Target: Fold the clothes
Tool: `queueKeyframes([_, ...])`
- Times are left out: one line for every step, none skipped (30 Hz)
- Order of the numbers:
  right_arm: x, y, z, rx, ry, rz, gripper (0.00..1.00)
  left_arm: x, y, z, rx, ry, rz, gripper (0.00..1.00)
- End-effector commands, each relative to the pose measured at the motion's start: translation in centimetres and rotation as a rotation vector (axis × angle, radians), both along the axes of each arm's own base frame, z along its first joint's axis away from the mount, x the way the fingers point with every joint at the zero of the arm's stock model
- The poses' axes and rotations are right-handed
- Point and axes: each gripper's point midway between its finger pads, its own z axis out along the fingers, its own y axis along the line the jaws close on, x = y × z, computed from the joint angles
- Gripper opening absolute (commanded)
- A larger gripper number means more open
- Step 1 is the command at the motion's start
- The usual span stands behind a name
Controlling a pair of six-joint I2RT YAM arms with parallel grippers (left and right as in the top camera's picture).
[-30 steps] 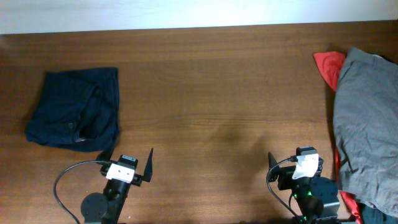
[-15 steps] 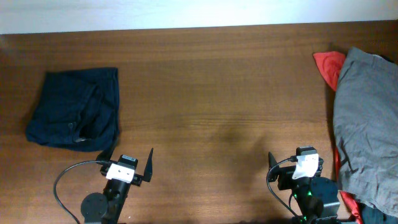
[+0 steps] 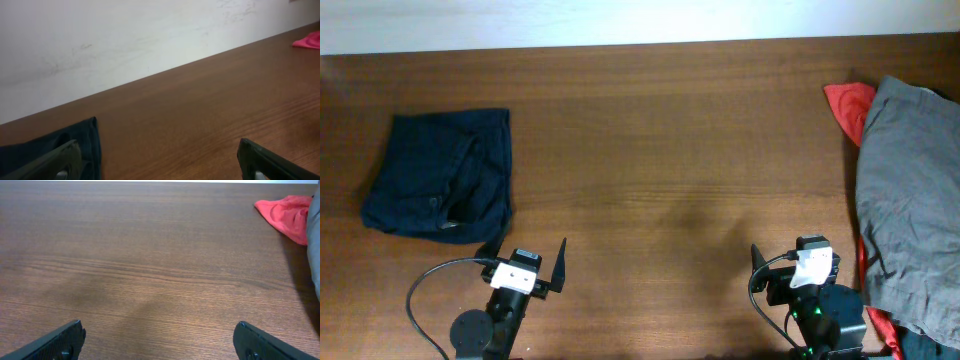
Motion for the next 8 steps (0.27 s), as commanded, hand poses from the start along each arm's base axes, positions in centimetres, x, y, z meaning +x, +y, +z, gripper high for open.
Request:
queueKeyframes([0.04,-0.11,-0.08,0.01,-0.004,-0.012,0.99,0.04,0.21,-0.2,0.005,0.002,0.01,0.99])
queueKeyframes([0.04,-0.11,-0.08,0.01,-0.004,-0.012,0.99,0.04,0.21,-0.2,0.005,0.002,0.01,0.99])
queueKeyframes([0.04,-0.11,-0.08,0.01,-0.004,-0.012,0.99,0.04,0.21,-0.2,0.005,0.002,0.01,0.99])
queueKeyframes([0.04,-0.11,-0.08,0.01,-0.004,-0.012,0.99,0.04,0.21,-0.2,0.005,0.002,0.01,0.99])
queueKeyframes([0.04,-0.11,-0.08,0.01,-0.004,-0.012,0.99,0.04,0.21,-0.2,0.005,0.002,0.01,0.99])
queueKeyframes([0.04,-0.11,-0.08,0.01,-0.004,-0.012,0.98,0.04,0.21,-0.2,0.005,0.002,0.01,0.99])
queueKeyframes([0.04,-0.11,-0.08,0.01,-0.004,-0.012,0.99,0.04,0.21,-0.2,0.005,0.002,0.01,0.99])
queueKeyframes([0.04,-0.11,-0.08,0.01,-0.004,-0.012,0.99,0.04,0.21,-0.2,0.005,0.002,0.01,0.99])
